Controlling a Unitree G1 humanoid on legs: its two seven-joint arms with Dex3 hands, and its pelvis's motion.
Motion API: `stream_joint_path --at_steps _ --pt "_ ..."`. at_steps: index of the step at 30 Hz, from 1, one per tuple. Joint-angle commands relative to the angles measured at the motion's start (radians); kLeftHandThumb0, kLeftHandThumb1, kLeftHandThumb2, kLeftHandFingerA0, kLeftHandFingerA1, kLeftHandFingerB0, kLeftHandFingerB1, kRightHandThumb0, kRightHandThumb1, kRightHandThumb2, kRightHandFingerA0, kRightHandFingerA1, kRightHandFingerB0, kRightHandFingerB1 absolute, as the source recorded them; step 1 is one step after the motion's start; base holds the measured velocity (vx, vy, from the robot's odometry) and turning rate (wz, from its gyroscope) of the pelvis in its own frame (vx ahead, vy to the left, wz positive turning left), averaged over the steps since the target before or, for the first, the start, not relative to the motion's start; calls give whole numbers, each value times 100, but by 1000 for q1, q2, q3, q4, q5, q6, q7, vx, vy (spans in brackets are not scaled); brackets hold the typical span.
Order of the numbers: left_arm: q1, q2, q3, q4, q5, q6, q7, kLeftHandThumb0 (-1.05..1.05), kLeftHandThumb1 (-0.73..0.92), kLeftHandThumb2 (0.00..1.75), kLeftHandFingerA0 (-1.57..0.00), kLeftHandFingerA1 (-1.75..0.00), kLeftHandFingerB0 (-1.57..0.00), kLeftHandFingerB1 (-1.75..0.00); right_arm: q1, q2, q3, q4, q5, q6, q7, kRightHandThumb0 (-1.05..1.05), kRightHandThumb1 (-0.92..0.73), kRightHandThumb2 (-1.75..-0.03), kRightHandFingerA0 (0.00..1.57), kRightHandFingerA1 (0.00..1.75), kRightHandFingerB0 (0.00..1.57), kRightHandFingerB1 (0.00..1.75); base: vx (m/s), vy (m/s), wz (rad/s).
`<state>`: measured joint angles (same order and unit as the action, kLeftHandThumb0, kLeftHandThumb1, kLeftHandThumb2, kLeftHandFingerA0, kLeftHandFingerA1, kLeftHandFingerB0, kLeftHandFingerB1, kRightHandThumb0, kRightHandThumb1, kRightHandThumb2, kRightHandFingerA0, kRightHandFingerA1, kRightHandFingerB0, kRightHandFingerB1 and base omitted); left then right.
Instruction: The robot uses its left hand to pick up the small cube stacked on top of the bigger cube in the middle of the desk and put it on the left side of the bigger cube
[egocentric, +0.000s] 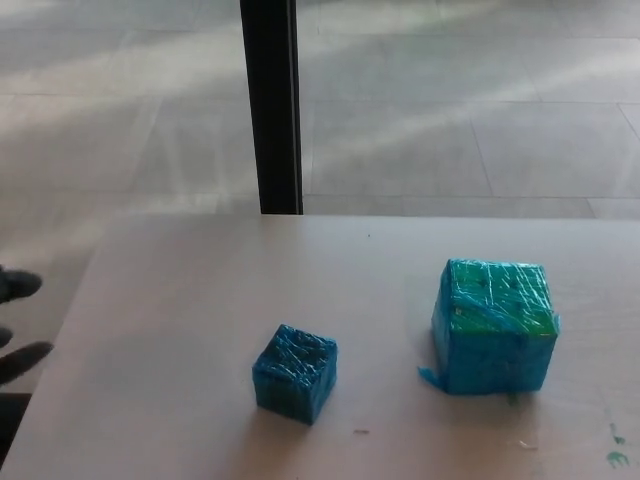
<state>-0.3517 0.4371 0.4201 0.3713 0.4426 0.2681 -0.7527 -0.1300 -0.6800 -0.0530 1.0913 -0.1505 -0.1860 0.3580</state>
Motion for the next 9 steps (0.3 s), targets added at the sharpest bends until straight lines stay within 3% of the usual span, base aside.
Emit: stream_joint_path --at_steps 1,2,3,4,5,6,7,8,9 --pt "327 -25 440 156 -350 -39 161 -79 75 63 -10 -33 -7 -23 36 -38 -38 -44 46 -7 36 -79 -41 -76 76 105 58 86 0 0 0" --pt "344 -86 512 150 -385 -11 236 -77 55 94 -10 -47 -1 -37 35 -33 -39 -40 48 -7 35 -78 -41 -76 77 104 58 85 0 0 0" --pt "362 -115 535 155 -397 -20 262 -38 36 98 -1 -50 0 -48 26 -29 -40 -20 49 -7 31 -78 -31 -90 78 99 59 81 0 0 0" --pt "363 -118 539 156 -397 -22 263 -38 36 98 -1 -50 0 -48 25 -29 -40 -18 49 -8 31 -78 -31 -90 78 99 59 81 0 0 0" --pt "392 -144 554 180 -415 -45 261 -80 59 97 0 -43 -15 -36 24 -26 -38 -12 47 -8 31 -77 -41 -74 76 103 57 82 0 0 0" --pt "402 -152 562 214 -422 -53 260 -79 61 95 -6 -40 -8 -28 25 -27 -38 -10 48 -14 35 -79 -31 -90 81 102 58 82 0 0 0" --pt "404 -149 569 214 -422 -53 258 -79 61 95 -6 -40 -8 -28 24 -20 -37 -8 48 -15 34 -79 -31 -90 81 102 58 82 0 0 0" --pt "403 -165 583 256 -427 -44 291 -83 60 96 0 -42 -14 -33 23 -18 -37 -7 46 -12 28 -77 -42 -74 78 104 59 82 0 0 0" --pt "403 -165 583 256 -427 -44 291 -83 60 96 0 -42 -14 -33 23 -18 -37 -7 46 -12 28 -77 -42 -74 78 104 59 82 0 0 0"
